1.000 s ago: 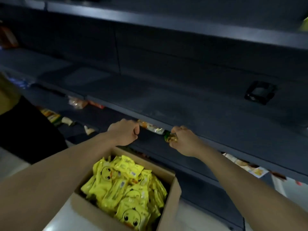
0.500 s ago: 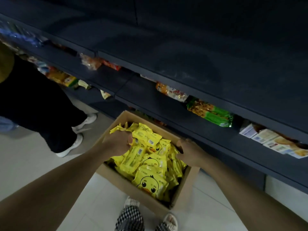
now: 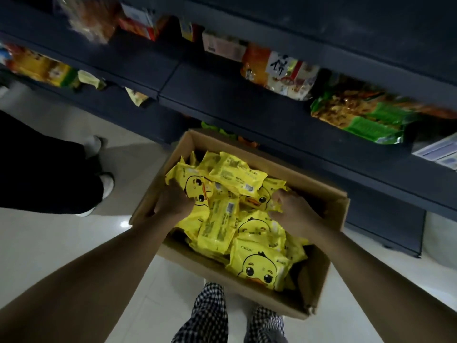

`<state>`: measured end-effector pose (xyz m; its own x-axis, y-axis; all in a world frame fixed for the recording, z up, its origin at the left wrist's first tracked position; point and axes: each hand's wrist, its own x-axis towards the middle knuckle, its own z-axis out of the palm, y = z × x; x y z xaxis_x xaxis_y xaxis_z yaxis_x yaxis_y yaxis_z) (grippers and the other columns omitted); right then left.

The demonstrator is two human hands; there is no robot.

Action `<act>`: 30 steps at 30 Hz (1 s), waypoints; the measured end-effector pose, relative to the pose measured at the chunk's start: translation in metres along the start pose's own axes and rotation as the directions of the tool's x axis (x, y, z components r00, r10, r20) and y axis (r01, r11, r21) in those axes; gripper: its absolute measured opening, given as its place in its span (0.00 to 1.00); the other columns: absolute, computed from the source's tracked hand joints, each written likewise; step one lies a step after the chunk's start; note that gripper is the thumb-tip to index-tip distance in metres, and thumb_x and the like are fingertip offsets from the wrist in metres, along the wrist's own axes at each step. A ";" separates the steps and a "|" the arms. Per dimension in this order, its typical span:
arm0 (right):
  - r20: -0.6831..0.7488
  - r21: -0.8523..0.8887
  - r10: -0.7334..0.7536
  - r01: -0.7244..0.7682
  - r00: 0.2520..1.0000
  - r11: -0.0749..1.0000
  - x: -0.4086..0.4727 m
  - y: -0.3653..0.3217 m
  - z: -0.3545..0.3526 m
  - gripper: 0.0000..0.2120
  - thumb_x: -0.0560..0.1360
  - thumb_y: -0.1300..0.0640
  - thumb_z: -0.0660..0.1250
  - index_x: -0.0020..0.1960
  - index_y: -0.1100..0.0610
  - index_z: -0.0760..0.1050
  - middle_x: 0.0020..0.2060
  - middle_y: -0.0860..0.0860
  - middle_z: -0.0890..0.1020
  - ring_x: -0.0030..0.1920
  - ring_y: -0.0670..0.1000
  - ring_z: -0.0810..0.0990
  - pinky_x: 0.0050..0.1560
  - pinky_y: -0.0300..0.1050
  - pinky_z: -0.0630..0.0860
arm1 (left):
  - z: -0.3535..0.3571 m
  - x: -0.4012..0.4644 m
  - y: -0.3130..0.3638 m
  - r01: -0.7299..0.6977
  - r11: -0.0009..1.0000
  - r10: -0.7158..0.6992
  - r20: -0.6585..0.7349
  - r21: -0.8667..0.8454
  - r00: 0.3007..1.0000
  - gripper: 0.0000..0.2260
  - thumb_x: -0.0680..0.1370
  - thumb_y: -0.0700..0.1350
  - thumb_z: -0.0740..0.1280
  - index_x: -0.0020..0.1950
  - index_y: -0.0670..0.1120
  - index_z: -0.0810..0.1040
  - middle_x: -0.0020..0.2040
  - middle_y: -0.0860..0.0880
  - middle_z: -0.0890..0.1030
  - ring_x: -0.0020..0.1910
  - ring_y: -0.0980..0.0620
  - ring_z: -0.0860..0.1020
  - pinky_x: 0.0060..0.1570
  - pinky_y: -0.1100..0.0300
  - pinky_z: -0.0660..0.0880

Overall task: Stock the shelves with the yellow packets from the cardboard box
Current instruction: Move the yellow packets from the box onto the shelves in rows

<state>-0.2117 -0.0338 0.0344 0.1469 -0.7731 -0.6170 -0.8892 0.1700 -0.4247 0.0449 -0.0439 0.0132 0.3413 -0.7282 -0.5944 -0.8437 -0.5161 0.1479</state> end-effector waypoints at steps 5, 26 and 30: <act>-0.070 0.039 0.036 -0.033 0.997 0.999 0.044 -0.010 0.014 0.21 0.76 0.54 0.66 0.66 0.59 0.67 0.63 0.57 0.74 0.61 0.56 0.74 0.57 0.49 0.75 | 0.023 0.036 0.000 0.104 0.962 -0.099 0.033 -0.252 0.995 0.40 0.76 0.49 0.69 0.76 0.37 0.47 0.73 0.37 0.62 0.70 0.38 0.65 0.64 0.50 0.67; -0.443 -0.371 -0.047 -0.135 0.895 0.919 0.143 -0.047 0.097 0.16 0.78 0.63 0.61 0.65 0.63 0.66 0.58 0.63 0.75 0.59 0.61 0.73 0.49 0.50 0.77 | 0.030 0.061 -0.032 -0.063 0.954 0.023 -0.138 -0.293 0.990 0.09 0.79 0.42 0.61 0.55 0.37 0.73 0.53 0.36 0.79 0.55 0.34 0.76 0.51 0.46 0.73; -0.403 -0.208 -0.027 -0.063 0.915 0.976 0.123 -0.037 0.072 0.16 0.79 0.62 0.60 0.65 0.60 0.65 0.58 0.60 0.77 0.58 0.59 0.77 0.50 0.50 0.76 | 0.027 0.053 -0.032 -0.084 0.953 0.043 -0.144 -0.292 0.989 0.09 0.79 0.41 0.60 0.55 0.38 0.73 0.53 0.36 0.79 0.54 0.34 0.76 0.52 0.45 0.74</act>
<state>-0.1294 -0.0913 -0.0732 -0.0164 -0.9582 -0.2856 -0.9674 0.0874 -0.2377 0.0790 -0.0540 -0.0441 0.3607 -0.8072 -0.4672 -0.7115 -0.5621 0.4217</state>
